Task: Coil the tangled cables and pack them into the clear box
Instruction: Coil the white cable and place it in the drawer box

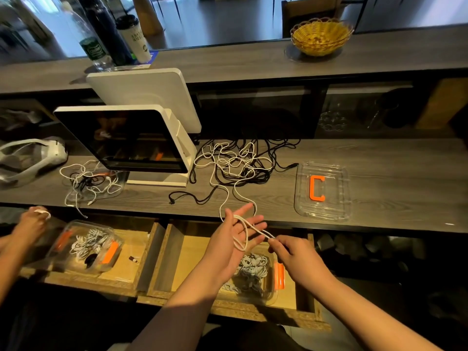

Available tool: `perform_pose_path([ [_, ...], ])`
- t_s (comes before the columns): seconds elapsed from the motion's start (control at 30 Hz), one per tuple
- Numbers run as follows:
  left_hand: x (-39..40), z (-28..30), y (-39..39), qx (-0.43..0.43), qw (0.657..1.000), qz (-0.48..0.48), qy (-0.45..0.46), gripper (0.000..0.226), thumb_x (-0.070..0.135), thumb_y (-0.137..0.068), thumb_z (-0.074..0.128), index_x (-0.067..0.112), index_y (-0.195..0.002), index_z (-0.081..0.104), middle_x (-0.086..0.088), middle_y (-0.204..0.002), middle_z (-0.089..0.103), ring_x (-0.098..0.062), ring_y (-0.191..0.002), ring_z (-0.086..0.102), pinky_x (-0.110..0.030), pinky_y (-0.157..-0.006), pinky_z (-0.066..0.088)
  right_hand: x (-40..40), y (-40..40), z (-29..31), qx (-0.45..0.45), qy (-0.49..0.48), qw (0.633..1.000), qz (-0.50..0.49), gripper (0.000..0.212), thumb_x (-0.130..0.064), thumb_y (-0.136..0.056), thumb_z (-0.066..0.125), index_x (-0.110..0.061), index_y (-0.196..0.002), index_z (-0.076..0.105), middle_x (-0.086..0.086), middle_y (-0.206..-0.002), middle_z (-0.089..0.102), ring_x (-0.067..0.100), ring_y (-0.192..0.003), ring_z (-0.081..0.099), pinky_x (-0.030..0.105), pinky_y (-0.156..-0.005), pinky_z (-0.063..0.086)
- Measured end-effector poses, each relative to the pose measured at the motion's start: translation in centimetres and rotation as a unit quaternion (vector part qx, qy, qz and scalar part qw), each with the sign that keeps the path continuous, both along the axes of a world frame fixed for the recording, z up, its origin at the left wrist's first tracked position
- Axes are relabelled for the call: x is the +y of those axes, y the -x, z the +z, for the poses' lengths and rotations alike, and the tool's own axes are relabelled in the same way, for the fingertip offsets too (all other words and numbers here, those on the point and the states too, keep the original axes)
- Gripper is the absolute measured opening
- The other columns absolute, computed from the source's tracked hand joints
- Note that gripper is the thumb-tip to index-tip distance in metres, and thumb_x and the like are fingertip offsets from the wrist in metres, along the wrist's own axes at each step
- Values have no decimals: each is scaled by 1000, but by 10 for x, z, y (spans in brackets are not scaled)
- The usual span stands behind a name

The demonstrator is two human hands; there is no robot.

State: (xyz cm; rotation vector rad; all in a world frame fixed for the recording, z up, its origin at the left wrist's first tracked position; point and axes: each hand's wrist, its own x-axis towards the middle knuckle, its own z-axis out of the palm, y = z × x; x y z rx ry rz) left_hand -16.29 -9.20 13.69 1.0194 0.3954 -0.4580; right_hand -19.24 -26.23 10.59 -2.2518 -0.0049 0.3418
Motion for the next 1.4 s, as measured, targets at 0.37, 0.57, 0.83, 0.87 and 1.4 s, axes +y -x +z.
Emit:
perform_pose_path([
  [0.37,-1,-6,-9,5,997,67,45,58,55,-105,19,25,-132,60,-8,-99,74,-19,-95,67,-40,-91,45,14,12,8,44,-39,997,60,34,-36,-104,45,-19,-90,70,4,-69,66,7,-56,57,28,-59,46],
  [0.57,3,-9,-22,30,977,167,130,57,57,-104,22,23,-131,60,-6,-77,61,-14,-65,51,-27,-62,38,26,26,9,93,-54,989,105,35,-40,-104,43,-20,-97,71,3,-70,68,-4,-48,54,10,-51,38],
  [0.83,5,-20,-33,0,992,126,23,52,55,-105,25,25,-130,60,1,-65,48,-8,-54,32,-22,-50,24,29,23,8,94,-43,983,149,48,-49,-103,41,-13,-90,71,8,-73,68,17,-68,62,31,-76,50],
  [0.87,4,-22,-33,-6,995,95,2,51,54,-105,27,26,-132,60,2,-65,48,-8,-54,31,-21,-49,23,30,20,10,88,-39,983,157,48,-48,-103,42,-12,-89,70,8,-71,67,17,-66,60,29,-72,49],
  [1.4,-8,-7,-30,79,969,-230,-35,59,65,-94,40,15,-102,72,-8,-80,67,-18,-71,63,-25,-60,49,12,-40,44,-83,-60,989,105,9,-30,-93,62,-23,-92,67,-8,-81,68,6,-76,63,37,-73,52],
])
